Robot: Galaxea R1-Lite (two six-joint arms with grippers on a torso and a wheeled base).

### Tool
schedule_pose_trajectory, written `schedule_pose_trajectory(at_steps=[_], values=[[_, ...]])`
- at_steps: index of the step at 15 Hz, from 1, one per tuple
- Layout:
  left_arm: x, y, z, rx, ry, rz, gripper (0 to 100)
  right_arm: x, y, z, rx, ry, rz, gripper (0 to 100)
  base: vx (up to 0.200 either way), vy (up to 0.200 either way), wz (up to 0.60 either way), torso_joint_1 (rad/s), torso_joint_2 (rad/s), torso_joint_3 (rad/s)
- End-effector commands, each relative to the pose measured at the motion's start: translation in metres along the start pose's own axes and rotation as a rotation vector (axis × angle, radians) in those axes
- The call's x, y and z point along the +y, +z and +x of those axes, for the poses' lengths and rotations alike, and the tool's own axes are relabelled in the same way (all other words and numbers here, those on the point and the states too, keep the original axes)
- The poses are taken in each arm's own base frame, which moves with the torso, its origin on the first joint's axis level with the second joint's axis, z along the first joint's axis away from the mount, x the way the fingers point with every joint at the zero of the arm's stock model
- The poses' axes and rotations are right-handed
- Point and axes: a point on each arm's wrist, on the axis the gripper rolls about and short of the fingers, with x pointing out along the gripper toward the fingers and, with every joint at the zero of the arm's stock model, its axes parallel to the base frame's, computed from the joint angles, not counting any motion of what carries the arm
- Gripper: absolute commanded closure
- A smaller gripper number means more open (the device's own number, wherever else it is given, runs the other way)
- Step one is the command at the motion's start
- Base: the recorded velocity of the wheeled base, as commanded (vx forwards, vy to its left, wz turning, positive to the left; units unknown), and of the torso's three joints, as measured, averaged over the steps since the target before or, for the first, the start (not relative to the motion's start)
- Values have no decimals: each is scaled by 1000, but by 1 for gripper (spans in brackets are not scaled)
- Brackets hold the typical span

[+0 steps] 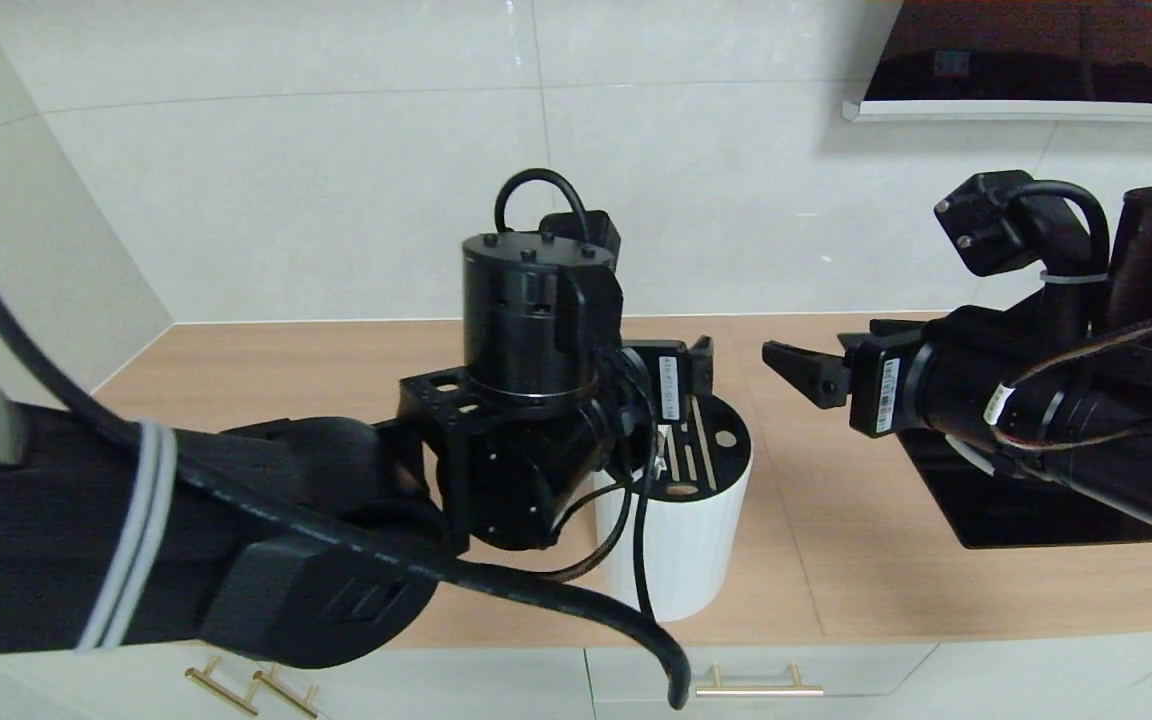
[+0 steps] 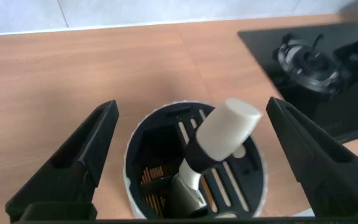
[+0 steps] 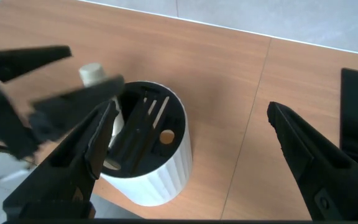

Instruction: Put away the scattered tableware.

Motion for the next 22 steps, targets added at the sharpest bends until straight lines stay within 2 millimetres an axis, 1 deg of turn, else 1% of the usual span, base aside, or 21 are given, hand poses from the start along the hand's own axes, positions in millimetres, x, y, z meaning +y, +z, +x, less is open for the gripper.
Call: schedule_pose_trajectory(at_steps=[1,2,3,4,5,6,7,8,10,12,13,14,15,16,17,18,19,20,21,22], values=[[21,40,-56,-75,-73,-56,0,-4,3,-1,-12,-14,5,0,0,0,0,0,0,0],[33,50,-83,-88,-111,-63,0,-14,7,-4,-29,-45,13,0,0,0,0,0,0,0],[44,57,-104,-101,-135,-68,0,-22,13,-10,-52,-67,22,0,0,0,0,0,0,0],[68,65,-131,-122,-143,-79,0,-31,20,-18,-81,-71,35,0,0,0,0,0,0,0],[86,69,-149,-146,-146,-86,0,-42,19,-25,-88,-109,38,0,0,0,0,0,0,0],[102,66,-162,-155,-122,-88,0,-48,18,-33,-95,-132,41,0,0,0,0,0,0,0],[112,60,-174,-153,-98,-87,0,-53,17,-45,-108,-145,49,0,0,0,0,0,0,0],[116,56,-180,-147,-89,-85,0,-56,13,-52,-106,-154,47,0,0,0,0,0,0,0],[138,42,-220,-150,-38,-85,0,-74,-2,-99,-142,-233,58,0,0,0,0,0,0,0],[151,33,-247,-153,19,-82,0,-84,-11,-140,-214,-289,68,0,0,0,0,0,0,0],[158,28,-267,-160,53,-82,0,-87,-14,-167,-281,-315,69,0,0,0,0,0,0,0],[164,22,-285,-159,95,-76,0,-87,-17,-192,-339,-350,67,0,0,0,0,0,0,0],[167,17,-296,-159,125,-70,0,-85,-19,-208,-372,-371,66,0,0,0,0,0,0,0],[173,-1,-320,-157,201,-45,0,-79,-30,-249,-431,-389,48,0,0,0,0,0,0,0],[174,-12,-335,-180,239,-31,0,-74,-46,-273,-424,-405,-16,0,0,0,0,0,0,0],[175,-24,-347,-202,268,-22,0,-70,-65,-292,-391,-437,-81,0,0,0,0,0,0,0],[174,-34,-354,-219,289,-16,0,-66,-80,-305,-371,-469,-116,0,0,0,0,0,0,0],[174,-41,-358,-226,310,-4,0,-63,-89,-312,-366,-498,-131,0,0,0,0,0,0,0],[173,-49,-367,-250,338,35,0,-60,-96,-314,-337,-534,-140,0,0,0,0,0,0,0],[171,-56,-375,-282,361,67,0,-61,-96,-314,-333,-582,-131,0,0,0,0,0,0,0]])
